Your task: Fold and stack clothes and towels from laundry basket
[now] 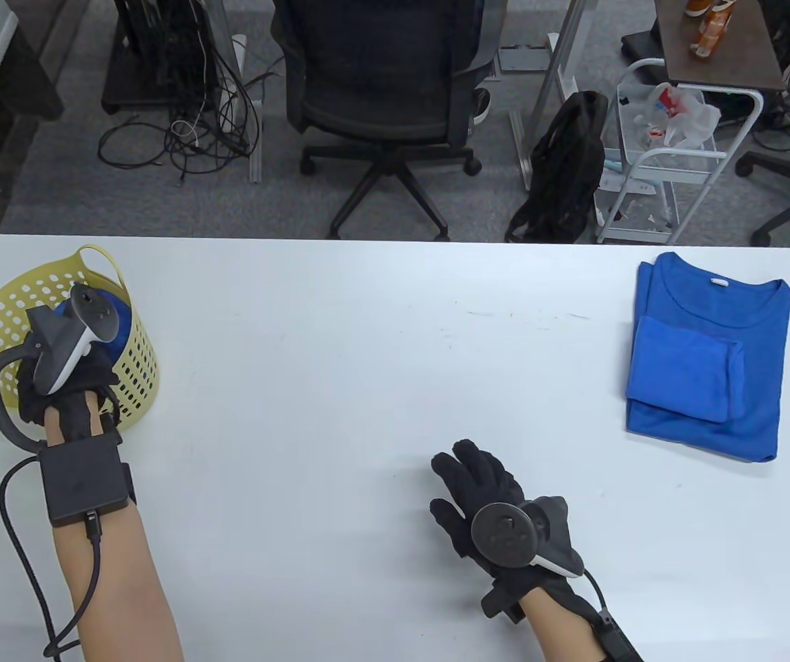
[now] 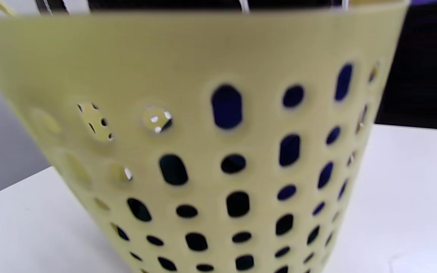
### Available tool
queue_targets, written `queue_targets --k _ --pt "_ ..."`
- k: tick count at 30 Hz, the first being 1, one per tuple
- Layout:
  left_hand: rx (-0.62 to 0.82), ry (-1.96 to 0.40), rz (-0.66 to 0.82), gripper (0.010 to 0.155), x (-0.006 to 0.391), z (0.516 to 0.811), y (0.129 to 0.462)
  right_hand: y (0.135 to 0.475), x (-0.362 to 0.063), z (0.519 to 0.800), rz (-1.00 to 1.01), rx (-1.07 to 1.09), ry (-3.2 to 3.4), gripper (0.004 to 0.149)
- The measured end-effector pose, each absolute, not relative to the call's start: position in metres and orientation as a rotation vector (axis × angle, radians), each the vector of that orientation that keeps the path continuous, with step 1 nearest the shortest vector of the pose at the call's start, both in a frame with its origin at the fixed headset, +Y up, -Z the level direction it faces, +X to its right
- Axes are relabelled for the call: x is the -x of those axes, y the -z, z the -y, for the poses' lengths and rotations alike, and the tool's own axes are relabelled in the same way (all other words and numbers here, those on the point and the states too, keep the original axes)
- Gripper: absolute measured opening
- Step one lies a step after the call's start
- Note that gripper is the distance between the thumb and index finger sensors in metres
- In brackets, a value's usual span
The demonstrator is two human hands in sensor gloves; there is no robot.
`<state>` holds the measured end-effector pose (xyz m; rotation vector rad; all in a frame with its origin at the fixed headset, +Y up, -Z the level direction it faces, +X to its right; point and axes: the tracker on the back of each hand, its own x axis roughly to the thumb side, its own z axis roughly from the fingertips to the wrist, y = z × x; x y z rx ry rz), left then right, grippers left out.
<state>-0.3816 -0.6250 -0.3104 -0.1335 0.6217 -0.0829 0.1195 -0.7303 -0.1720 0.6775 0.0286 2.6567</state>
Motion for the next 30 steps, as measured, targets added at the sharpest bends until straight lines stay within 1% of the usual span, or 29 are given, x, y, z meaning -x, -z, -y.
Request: queue_targets --k 1,2,3,4,5,6,7,8,9,10,11,12,14,17,18,20,22,25,27,30 --pt "0.096 0.081 -0.662 0.049 0.38 0.619 0.306 0.173 -0.119 0.732 -0.036 -0.681 -2.655 0.064" --pt "0.08 0.075 -0.68 0.05 0.379 0.616 0.305 0.173 -0.119 0.733 -0.04 -0.683 -2.654 0.064" --pt "0.036 0.065 -0.686 0.05 0.375 0.607 0.301 0.174 -0.12 0.734 -0.045 -0.682 -2.65 0.064" --pt "-0.123 0.005 -0.666 0.05 0.368 0.593 0.294 0.176 -0.121 0.734 -0.052 -0.674 -2.643 0.064" --pt "-0.247 -0.063 -0.625 0.049 0.361 0.583 0.29 0.176 -0.122 0.734 -0.052 -0.67 -2.639 0.064" --pt "-0.451 -0.183 -0.505 0.049 0.346 0.564 0.283 0.178 -0.124 0.733 -0.05 -0.655 -2.622 0.064" --pt "-0.582 -0.253 -0.386 0.049 0.329 0.543 0.273 0.18 -0.128 0.731 -0.042 -0.639 -2.599 0.064" --pt "-0.691 -0.302 -0.286 0.048 0.314 0.526 0.261 0.182 -0.131 0.73 -0.035 -0.625 -2.581 0.064" --pt "-0.779 -0.371 -0.143 0.048 0.294 0.507 0.247 0.183 -0.136 0.727 -0.023 -0.605 -2.552 0.064" --pt "-0.8 -0.415 -0.056 0.048 0.281 0.497 0.238 0.184 -0.139 0.725 -0.015 -0.593 -2.536 0.064" --pt "-0.81 -0.489 0.037 0.048 0.261 0.485 0.224 0.186 -0.146 0.721 0.006 -0.568 -2.511 0.063" --pt "-0.783 -0.525 0.127 0.048 0.244 0.48 0.214 0.186 -0.153 0.717 0.03 -0.541 -2.484 0.063" --pt "-0.7 -0.514 0.221 0.046 0.221 0.482 0.209 0.187 -0.164 0.709 0.07 -0.502 -2.441 0.063" --pt "-0.601 -0.477 0.277 0.043 0.191 0.501 0.215 0.187 -0.178 0.697 0.139 -0.463 -2.378 0.062" --pt "-0.569 -0.496 0.303 0.043 0.18 0.509 0.216 0.186 -0.18 0.694 0.155 -0.46 -2.361 0.062" --pt "-0.553 -0.518 0.338 0.043 0.165 0.516 0.217 0.184 -0.184 0.69 0.172 -0.458 -2.336 0.062" --pt "-0.527 -0.56 0.365 0.043 0.151 0.518 0.219 0.183 -0.186 0.689 0.178 -0.457 -2.325 0.062" --pt "-0.478 -0.65 0.452 0.043 0.135 0.516 0.22 0.181 -0.189 0.685 0.214 -0.453 -2.295 0.064" --pt "-0.426 -0.691 0.503 0.044 0.124 0.52 0.22 0.178 -0.19 0.681 0.234 -0.478 -2.224 0.068" --pt "-0.369 -0.702 0.543 0.044 0.109 0.531 0.218 0.173 -0.185 0.675 0.195 -0.538 -2.05 0.074"
